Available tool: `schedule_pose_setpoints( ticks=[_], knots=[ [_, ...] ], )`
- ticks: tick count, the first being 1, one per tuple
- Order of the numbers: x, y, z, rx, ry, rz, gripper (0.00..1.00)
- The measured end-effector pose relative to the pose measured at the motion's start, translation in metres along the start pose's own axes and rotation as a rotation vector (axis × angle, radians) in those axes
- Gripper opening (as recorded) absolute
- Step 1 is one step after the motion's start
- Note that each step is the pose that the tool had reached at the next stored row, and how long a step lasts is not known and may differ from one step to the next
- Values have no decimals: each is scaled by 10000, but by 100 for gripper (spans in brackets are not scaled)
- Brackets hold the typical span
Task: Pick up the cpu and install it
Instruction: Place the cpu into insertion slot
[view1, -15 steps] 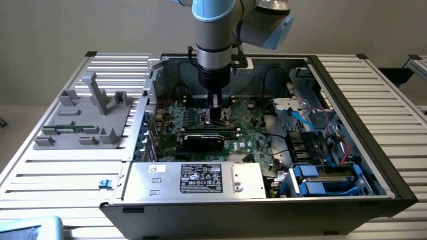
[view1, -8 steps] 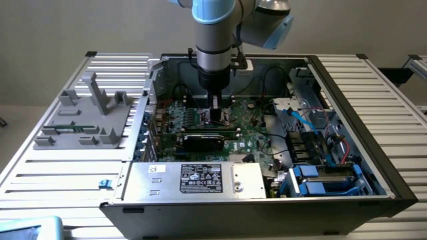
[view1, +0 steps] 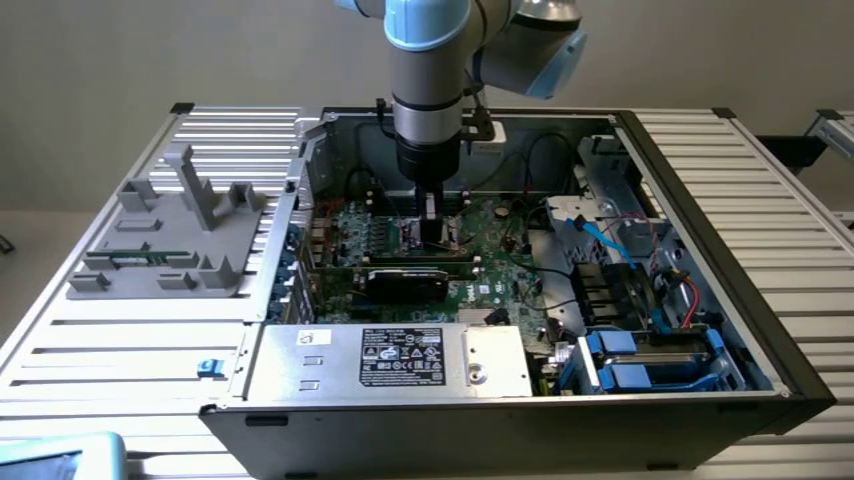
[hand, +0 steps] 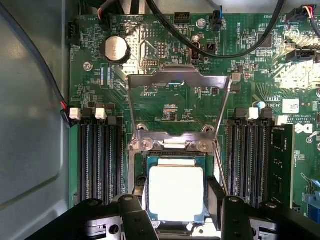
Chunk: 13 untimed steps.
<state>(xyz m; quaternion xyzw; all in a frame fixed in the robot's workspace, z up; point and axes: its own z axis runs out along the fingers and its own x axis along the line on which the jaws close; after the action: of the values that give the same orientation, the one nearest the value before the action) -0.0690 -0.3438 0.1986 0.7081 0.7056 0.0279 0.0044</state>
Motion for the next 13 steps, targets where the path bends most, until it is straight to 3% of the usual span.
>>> schedule_pose_setpoints(
  ticks=[13],
  knots=[
    [0,-2,11,1,0,-1,56]
  ],
)
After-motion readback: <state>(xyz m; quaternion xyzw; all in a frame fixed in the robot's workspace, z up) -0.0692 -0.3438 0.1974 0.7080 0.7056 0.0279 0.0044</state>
